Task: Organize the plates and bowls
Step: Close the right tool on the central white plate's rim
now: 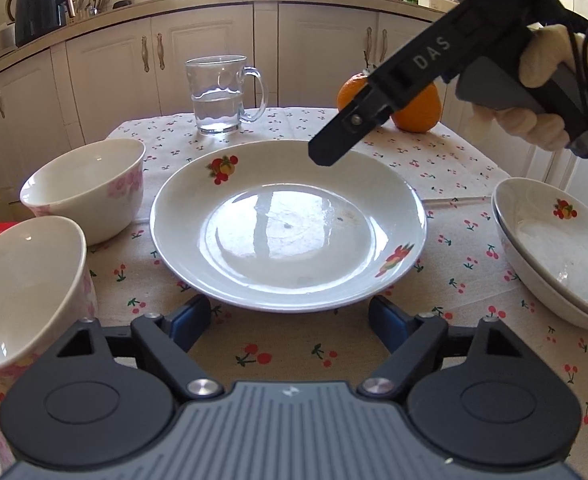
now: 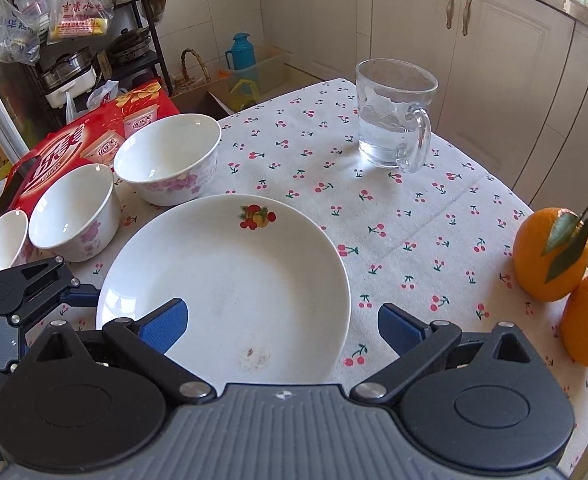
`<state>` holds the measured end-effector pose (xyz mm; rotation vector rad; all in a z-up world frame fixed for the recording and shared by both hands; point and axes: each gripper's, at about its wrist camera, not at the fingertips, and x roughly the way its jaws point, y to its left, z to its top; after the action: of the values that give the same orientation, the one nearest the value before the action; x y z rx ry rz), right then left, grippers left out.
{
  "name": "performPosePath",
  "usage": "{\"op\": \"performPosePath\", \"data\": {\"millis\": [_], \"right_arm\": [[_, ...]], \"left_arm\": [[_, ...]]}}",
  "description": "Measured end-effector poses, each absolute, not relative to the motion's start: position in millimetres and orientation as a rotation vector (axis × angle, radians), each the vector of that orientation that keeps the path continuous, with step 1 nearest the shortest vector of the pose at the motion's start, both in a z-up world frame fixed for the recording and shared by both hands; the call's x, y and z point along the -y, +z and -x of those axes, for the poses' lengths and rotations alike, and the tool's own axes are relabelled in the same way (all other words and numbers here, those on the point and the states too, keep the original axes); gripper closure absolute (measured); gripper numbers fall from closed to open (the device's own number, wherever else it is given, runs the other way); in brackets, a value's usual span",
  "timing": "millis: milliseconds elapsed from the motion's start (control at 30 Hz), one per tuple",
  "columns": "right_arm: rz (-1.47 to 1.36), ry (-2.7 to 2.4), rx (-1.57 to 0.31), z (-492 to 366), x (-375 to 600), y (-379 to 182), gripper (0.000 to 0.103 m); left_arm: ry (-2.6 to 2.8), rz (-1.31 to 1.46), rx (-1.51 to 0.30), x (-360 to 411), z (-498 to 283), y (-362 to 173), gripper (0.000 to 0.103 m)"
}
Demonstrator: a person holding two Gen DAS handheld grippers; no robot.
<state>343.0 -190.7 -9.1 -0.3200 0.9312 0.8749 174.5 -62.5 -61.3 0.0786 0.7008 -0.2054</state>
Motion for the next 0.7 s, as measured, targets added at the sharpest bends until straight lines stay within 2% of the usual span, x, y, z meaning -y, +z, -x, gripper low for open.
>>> {"op": "performPosePath", "data": {"millis": [200,300,700], "right_arm": [[0.316,0.942,-0.970,-376.4,175.5,-17.8,0.010],[0.304,0.962,-1.011,-392.3,170.0,-26.6,0.019],[0.253,1.067,-1.100,-409.7,162.1,-44.2,0.028]], "left_arm": [[-0.203,-0.078,-0.697,62.0,-174.2,-60.0,0.019],[-0.212,-0.076,-0.696,61.3,-174.3,-59.4,0.022],[-0.222,-0.081,-0.696,60.4,-174.9,-59.6,0.024]]}}
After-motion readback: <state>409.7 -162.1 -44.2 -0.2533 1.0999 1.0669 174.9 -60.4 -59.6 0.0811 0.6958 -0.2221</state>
